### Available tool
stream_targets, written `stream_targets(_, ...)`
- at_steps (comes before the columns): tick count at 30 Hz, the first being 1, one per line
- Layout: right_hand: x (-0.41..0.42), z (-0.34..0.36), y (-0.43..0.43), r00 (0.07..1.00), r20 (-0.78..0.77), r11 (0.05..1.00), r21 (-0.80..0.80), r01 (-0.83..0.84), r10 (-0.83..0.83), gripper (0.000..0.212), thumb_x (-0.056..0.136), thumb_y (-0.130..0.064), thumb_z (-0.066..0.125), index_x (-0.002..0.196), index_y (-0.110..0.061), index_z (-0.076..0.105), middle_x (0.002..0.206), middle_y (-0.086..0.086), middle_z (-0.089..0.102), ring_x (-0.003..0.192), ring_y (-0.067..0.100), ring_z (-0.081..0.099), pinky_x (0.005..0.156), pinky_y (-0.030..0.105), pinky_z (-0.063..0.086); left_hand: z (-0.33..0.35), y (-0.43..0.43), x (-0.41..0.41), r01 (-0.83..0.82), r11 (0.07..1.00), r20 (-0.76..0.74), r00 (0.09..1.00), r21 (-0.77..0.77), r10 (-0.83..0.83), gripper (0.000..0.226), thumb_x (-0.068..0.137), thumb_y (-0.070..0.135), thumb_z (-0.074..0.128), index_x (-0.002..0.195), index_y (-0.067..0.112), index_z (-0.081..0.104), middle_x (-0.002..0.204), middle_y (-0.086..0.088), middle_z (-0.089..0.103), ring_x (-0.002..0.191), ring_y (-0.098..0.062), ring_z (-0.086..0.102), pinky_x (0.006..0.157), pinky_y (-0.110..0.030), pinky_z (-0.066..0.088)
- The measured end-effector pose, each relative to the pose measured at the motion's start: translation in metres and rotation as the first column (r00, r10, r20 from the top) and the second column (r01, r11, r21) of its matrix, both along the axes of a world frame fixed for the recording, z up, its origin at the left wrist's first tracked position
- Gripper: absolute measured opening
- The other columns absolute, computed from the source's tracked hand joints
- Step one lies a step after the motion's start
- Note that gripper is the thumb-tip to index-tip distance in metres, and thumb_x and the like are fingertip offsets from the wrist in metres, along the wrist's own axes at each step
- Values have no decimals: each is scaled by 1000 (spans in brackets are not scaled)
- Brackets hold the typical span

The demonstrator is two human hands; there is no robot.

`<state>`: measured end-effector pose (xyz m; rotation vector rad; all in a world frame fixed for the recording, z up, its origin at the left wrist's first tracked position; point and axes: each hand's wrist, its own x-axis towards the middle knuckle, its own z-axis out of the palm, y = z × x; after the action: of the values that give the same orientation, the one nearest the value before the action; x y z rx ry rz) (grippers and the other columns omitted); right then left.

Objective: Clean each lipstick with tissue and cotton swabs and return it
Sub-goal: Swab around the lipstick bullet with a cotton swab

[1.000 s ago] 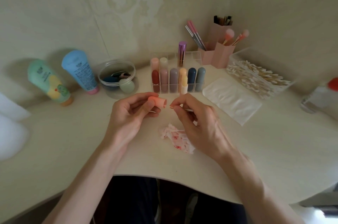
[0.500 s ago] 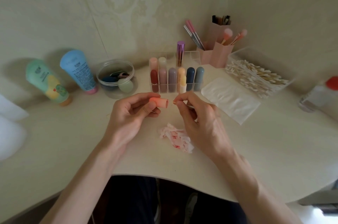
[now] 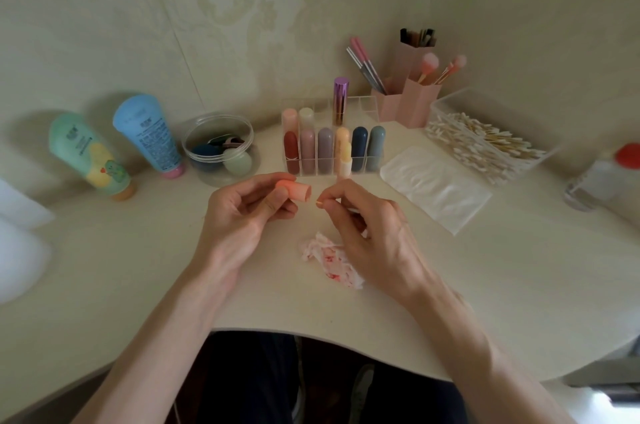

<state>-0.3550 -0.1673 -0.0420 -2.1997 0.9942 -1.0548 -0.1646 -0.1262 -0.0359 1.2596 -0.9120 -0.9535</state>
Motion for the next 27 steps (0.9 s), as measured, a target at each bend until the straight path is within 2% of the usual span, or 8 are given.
stream_targets(4,-1,0,-2,996,51,997,-11,75,-75,8,107,-15,59,104,-14,67,69,-16,52,59,9,48,59,20,34,-1,1,1,26,1000,40,999,16,-27,19,91,10,68,108,11,77,91,-11,80,72,-13,68,75,-22,58)
stream_targets(7,-1,-5,-3,993,27,994,-6,112,-112,8,106,-16,59,105,-16,67,70,-17,53,59,7,47,59,23,35,-1,0,1,39,999,36,999,19,-39,19,89,11,69,106,13,77,90,-10,80,72,-13,69,74,-22,58)
stream_targets(10,0,-7,-3,995,-3,995,6,98,-98,9,107,-20,59,106,-17,68,66,-14,54,56,11,48,55,28,39,0,0,2,26,1000,2,1000,16,-26,19,92,5,67,107,12,76,95,-8,81,76,-13,71,75,-19,58)
stream_targets(15,1,-3,1,1000,5,997,68,23,-23,11,107,-20,59,104,-17,69,59,-19,47,54,12,48,57,15,32,1,1,4,-5,1000,-50,999,21,7,25,87,15,70,110,10,76,101,-11,80,86,-18,75,81,-21,59)
stream_targets(19,-3,-2,-3,999,20,992,121,25,-28,11,106,-20,59,102,-18,68,61,-6,56,56,17,48,55,24,38,1,1,1,-17,1000,-22,1000,16,17,19,90,12,70,107,14,77,97,-8,80,81,-17,74,80,-22,58)
stream_targets(21,-7,-3,-7,998,-9,993,97,65,-64,9,105,-19,60,102,-19,69,71,-6,63,63,12,55,61,28,46,1,1,1,-30,999,17,999,30,30,17,94,13,70,109,17,77,98,-6,79,82,-18,73,83,-27,59)
stream_targets(23,-13,-5,-12,991,-52,992,24,127,-125,7,104,-17,63,103,-17,70,90,-5,69,83,15,62,74,33,51,1,0,0,-19,999,76,997,35,16,18,95,19,70,112,17,75,102,-5,79,83,-18,72,86,-31,59)
stream_targets(27,-28,-11,-26,920,-150,930,-133,344,-362,7,99,-14,68,97,-13,75,94,2,65,92,24,51,81,40,45,4,0,-9,23,1000,216,976,8,-24,17,99,19,68,114,12,70,100,1,80,80,-12,69,77,-20,56)
